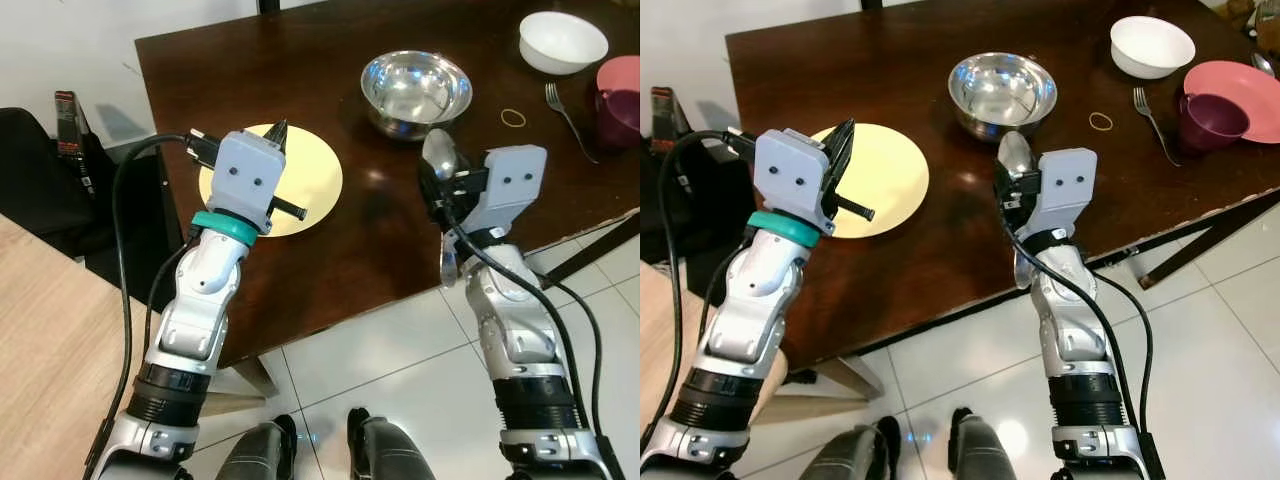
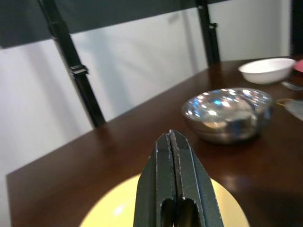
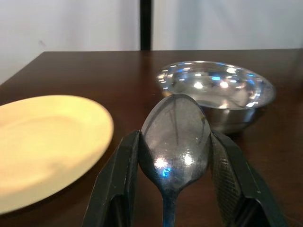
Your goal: Setting the table
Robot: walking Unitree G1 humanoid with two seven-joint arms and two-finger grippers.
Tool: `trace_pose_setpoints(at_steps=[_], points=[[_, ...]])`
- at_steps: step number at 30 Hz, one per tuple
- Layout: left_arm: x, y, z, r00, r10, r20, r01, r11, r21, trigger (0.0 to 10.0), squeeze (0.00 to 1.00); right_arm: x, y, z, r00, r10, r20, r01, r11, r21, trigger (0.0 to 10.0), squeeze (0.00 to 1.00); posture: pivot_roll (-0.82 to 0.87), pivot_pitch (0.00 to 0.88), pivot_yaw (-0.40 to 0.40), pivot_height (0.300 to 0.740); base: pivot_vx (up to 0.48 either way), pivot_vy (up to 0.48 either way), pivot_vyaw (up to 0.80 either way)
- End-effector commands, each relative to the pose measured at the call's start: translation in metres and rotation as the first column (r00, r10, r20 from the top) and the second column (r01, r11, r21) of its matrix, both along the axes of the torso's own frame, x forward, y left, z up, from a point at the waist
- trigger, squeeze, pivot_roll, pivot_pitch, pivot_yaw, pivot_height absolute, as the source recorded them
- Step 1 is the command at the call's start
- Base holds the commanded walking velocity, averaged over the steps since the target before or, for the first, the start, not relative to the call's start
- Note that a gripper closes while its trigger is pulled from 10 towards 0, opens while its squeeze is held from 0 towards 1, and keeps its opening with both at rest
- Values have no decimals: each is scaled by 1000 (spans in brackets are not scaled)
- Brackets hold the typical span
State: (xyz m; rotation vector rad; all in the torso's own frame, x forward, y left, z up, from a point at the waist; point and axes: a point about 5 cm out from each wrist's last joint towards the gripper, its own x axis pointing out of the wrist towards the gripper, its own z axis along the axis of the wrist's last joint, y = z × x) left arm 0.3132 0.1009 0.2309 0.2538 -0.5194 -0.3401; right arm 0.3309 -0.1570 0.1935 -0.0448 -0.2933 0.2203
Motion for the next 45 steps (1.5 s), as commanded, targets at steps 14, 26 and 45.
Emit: trace_pose_setpoints(at_steps=[14, 26, 45], points=[[-23, -18, 14, 930, -352, -107, 359, 932, 57, 10000, 0, 30, -9, -23, 969, 15, -248, -42, 994, -102, 10000, 0, -31, 207, 73, 740, 0, 0, 0], [-45, -32, 19, 802, -565, -195, 591, 798, 121, 10000, 0, 47, -20, -24, 935, 54, -350, -49, 999, 23, 10000, 0, 16, 211, 92, 740, 0, 0, 0], [-53, -35, 19, 776, -586, -234, 618, 781, 89, 10000, 0, 62, -18, -12, 961, 19, -277, -38, 997, -60, 10000, 1000, 34, 195, 83, 740, 0, 0, 0]])
